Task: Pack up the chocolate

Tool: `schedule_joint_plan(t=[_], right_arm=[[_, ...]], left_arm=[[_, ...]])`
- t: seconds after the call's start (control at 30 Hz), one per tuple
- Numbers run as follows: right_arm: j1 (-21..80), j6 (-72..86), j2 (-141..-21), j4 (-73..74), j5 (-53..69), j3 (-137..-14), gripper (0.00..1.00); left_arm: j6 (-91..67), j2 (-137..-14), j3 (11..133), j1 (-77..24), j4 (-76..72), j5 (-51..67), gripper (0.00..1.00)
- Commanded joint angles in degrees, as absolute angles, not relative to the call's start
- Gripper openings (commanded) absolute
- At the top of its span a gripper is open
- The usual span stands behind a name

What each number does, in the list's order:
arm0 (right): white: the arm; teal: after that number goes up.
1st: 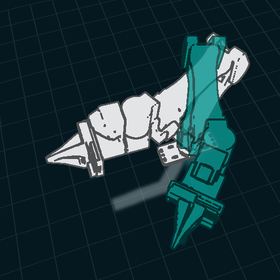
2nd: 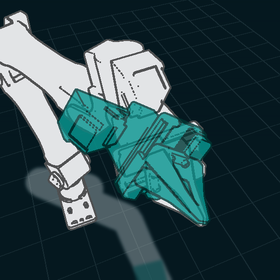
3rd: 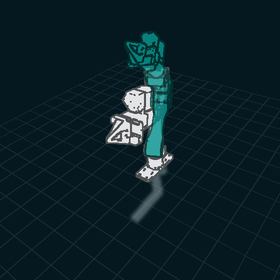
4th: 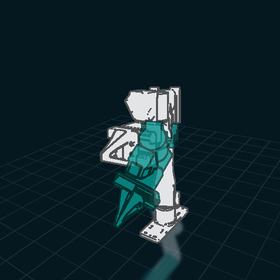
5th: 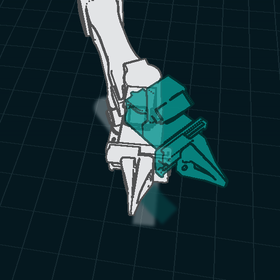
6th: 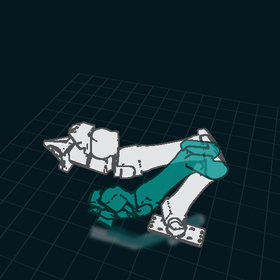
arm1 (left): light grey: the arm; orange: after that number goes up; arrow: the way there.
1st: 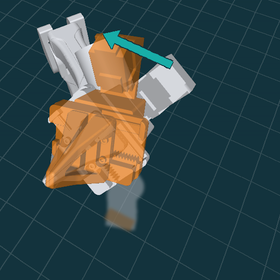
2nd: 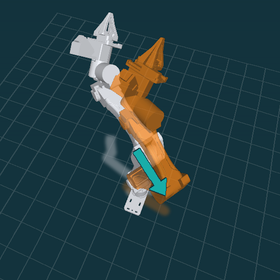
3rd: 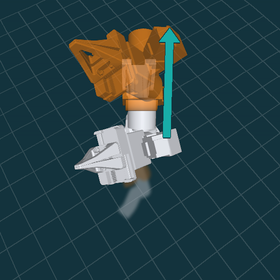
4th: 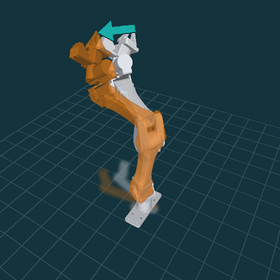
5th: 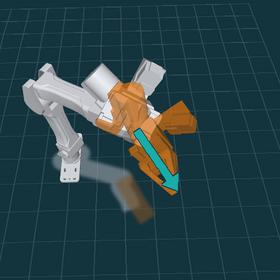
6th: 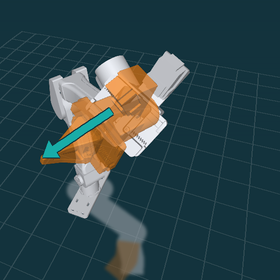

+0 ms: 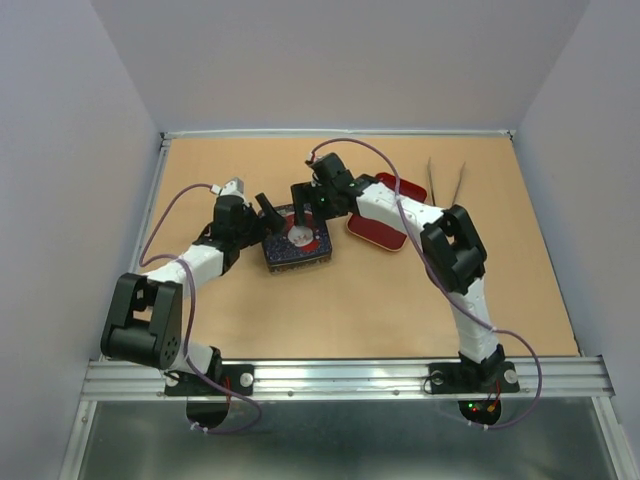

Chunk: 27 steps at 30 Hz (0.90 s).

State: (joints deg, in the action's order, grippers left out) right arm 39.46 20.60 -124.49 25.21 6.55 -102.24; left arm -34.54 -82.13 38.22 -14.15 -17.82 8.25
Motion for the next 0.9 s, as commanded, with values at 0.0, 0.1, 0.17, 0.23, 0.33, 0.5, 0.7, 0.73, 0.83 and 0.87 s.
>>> schedule_joint_plan(t=[0.0, 0.1, 0.17, 0.23, 0.33, 0.5, 0.7, 0.73, 0.83, 0.87], right_arm=[[39.9, 20.1, -119.1, 24.7, 5.4, -101.8, 1.00], [39.8, 20.4, -118.4, 24.7, 4.4, -100.0, 1.00], [39.8, 20.9, -117.7, 24.6, 3.9, -99.0, 1.00], [39.9, 21.4, -116.0, 24.7, 2.9, -97.3, 1.00], [39.7, 21.1, -113.3, 24.6, 1.2, -95.1, 1.00], [38.1, 21.2, -108.2, 24.0, -1.7, -90.4, 1.00], [32.5, 21.6, -100.0, 22.2, -2.6, -80.4, 1.00], [31.3, 21.7, -98.6, 22.1, -2.5, -79.0, 1.00], [26.2, 22.1, -93.4, 21.4, -2.1, -73.9, 1.00], [24.8, 22.1, -92.2, 21.2, -1.6, -72.4, 1.00]], left_arm=[[-31.5, -78.5, 41.7, -14.4, -12.8, 4.8, 0.99], [-31.1, -77.6, 41.8, -14.4, -9.5, 2.5, 0.99], [-30.9, -76.6, 41.5, -14.4, -7.7, 1.1, 0.99], [-30.8, -75.4, 41.3, -14.3, -6.5, 0.4, 0.99], [-30.5, -71.6, 40.8, -13.7, -4.7, -2.4, 0.99], [-28.8, -66.9, 40.0, -8.8, -2.9, -0.6, 0.99], [-25.1, -61.9, 40.5, -0.5, -0.1, 3.6, 0.99], [-24.6, -61.3, 40.6, 1.8, 1.3, 4.3, 0.99], [-22.4, -58.9, 41.1, 8.6, 2.8, 9.1, 0.99], [-21.2, -57.9, 41.3, 10.1, 3.2, 11.7, 0.99]])
